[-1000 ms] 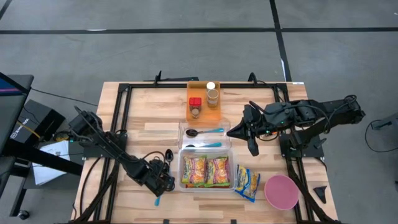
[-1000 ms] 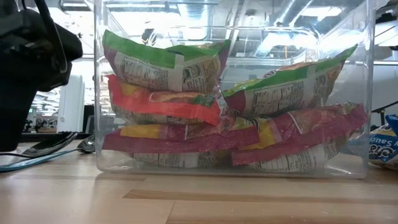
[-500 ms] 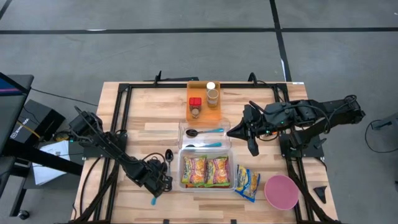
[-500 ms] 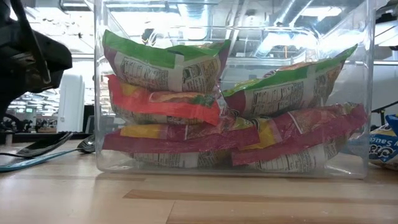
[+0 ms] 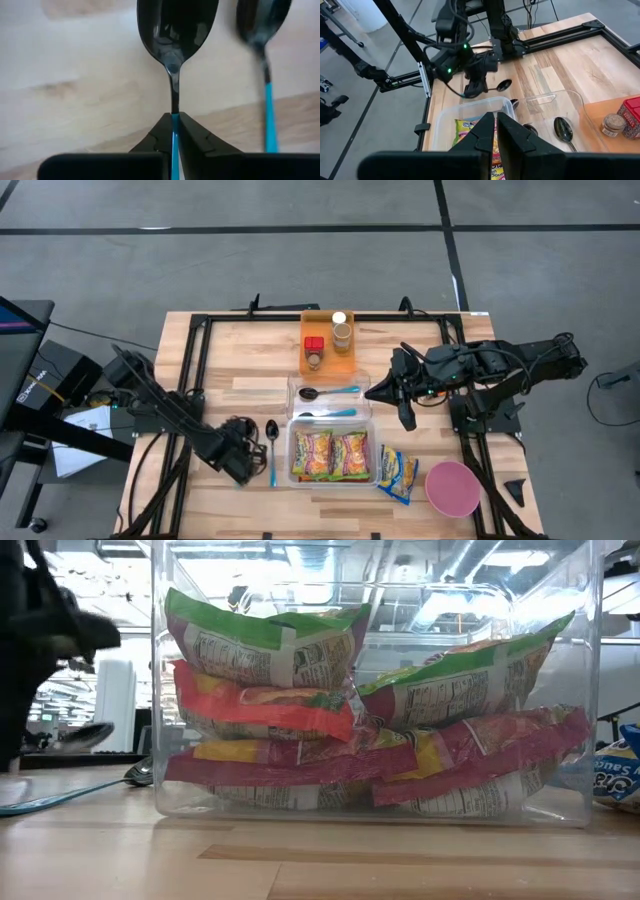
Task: Pick & Place Food Item
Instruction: Put the blue spoon into the transparent bin
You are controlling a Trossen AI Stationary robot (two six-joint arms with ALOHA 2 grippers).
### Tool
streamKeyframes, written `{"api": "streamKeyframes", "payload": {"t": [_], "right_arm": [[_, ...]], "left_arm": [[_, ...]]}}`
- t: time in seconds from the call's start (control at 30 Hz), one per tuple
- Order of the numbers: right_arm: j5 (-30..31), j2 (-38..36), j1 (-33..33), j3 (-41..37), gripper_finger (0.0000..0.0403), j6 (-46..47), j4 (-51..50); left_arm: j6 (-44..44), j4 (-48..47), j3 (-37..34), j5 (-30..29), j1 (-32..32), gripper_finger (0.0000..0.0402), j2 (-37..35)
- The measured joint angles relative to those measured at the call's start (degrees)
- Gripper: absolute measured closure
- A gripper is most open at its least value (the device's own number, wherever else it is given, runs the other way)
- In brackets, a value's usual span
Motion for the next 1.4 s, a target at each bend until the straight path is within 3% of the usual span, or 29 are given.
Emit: {"api": "streamKeyframes", "payload": {"t": [0.57, 0.97, 1.2, 1.4], "right_arm": [[0.02, 0.24, 0.00, -0.02, 0.0385, -0.14, -3.26], [1.44, 2.98, -0.50, -0.11, 0.0385, -0.80, -0.58], [-0.43, 8.30, -2.98, -0.08, 0.0376, -0.41, 8.66], [-3.24, 13.43, -5.18, -0.04, 0.0314, 1.51, 12.75]], "left_arm": [[-3.04, -1.80, 0.11, -26.64, -0.02, 0.0397, -14.97], [-2.89, 4.19, 0.22, -51.35, 0.84, 0.0397, -22.03], [8.65, 18.93, 0.24, -54.69, 4.52, 0.0397, -21.31], [22.90, 33.43, 0.26, -57.06, 7.48, 0.0396, -21.26]]}}
